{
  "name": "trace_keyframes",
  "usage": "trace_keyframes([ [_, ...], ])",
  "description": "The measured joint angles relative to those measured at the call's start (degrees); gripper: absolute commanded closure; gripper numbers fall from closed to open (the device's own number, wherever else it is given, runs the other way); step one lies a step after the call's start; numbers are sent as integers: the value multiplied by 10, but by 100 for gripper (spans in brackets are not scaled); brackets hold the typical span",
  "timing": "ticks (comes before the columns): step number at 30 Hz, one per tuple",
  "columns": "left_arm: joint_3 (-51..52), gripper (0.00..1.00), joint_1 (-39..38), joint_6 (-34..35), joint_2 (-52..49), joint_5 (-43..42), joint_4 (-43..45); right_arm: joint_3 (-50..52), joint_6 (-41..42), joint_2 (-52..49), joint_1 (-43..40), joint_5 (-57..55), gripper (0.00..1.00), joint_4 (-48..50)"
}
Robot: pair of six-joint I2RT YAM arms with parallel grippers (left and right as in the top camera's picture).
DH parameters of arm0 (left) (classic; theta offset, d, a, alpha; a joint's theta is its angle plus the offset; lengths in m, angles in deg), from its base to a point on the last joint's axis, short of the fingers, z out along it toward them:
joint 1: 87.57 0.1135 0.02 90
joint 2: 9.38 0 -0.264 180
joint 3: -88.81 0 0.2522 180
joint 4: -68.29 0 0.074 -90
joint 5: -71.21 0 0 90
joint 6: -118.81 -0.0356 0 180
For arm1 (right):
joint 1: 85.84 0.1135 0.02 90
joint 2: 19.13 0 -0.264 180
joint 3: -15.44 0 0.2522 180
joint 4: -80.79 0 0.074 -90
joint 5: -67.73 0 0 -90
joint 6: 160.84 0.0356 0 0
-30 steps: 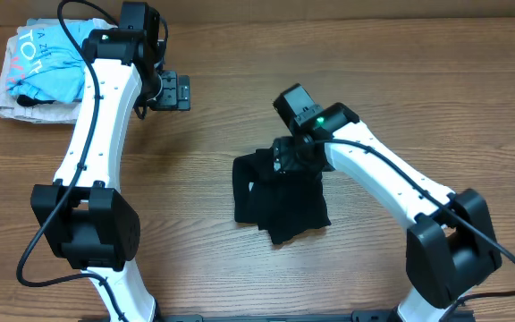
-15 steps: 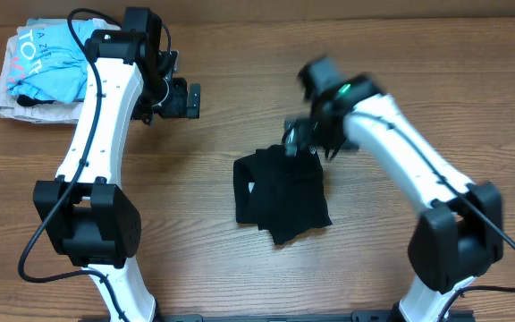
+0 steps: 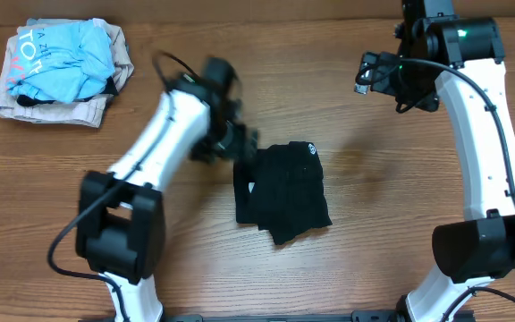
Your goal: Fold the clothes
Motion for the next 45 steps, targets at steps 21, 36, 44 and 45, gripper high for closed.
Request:
trace_keyframes([
  [21,212,0,-70,-113,34,-49,211,0,-13,0,0,15,0,-7],
  [36,240,0,-82,-134,52,121,300,0,-12,0,0,16,0,-9],
  [44,240,0,-17,-135,52,193,364,0,-13,0,0,17,0,-6],
  [45,240,0,-15,-139,52,188,364,0,-13,0,0,17,0,-5],
])
